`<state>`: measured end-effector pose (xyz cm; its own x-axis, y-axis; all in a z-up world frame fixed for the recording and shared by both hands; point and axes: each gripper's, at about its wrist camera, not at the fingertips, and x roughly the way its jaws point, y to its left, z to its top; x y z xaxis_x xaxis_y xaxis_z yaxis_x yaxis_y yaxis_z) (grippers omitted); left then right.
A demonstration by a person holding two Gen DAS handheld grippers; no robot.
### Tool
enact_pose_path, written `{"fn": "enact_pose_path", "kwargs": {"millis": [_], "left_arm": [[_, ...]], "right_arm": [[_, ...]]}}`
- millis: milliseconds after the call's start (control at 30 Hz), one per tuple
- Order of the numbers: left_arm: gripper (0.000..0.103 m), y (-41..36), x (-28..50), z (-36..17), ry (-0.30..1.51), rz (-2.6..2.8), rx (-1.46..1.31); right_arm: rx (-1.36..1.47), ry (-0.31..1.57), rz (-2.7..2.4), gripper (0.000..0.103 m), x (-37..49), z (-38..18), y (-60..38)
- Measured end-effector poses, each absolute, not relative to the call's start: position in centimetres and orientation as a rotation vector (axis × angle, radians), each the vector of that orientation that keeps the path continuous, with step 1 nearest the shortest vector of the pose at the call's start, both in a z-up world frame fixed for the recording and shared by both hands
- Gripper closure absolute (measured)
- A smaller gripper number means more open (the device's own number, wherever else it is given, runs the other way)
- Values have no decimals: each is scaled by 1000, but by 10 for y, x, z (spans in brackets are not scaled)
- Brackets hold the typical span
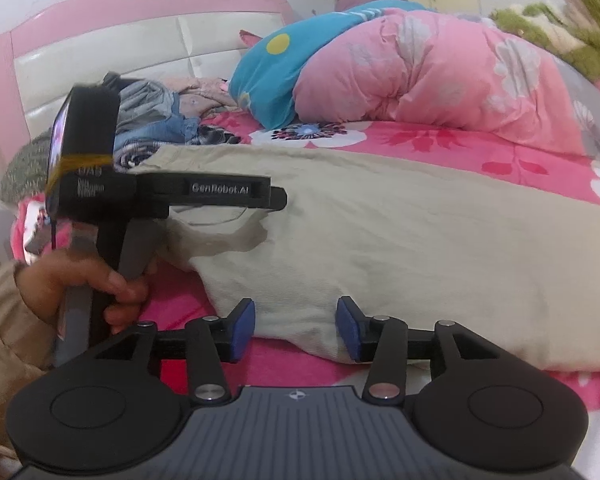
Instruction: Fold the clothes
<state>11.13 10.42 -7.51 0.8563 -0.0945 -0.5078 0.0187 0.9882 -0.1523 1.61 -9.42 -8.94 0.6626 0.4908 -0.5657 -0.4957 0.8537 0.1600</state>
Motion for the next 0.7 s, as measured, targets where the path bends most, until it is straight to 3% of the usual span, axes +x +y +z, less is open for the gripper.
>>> {"fn": "enact_pose_path", "kwargs": {"millis": [300,700], "left_arm": [[0,102,111,-75,542,-56,-135],[0,100,112,-75,546,-47,-115]], "right_arm": [[47,508,377,53,26,-52,-132],[14,561,245,51,36,-89,-146]]}}
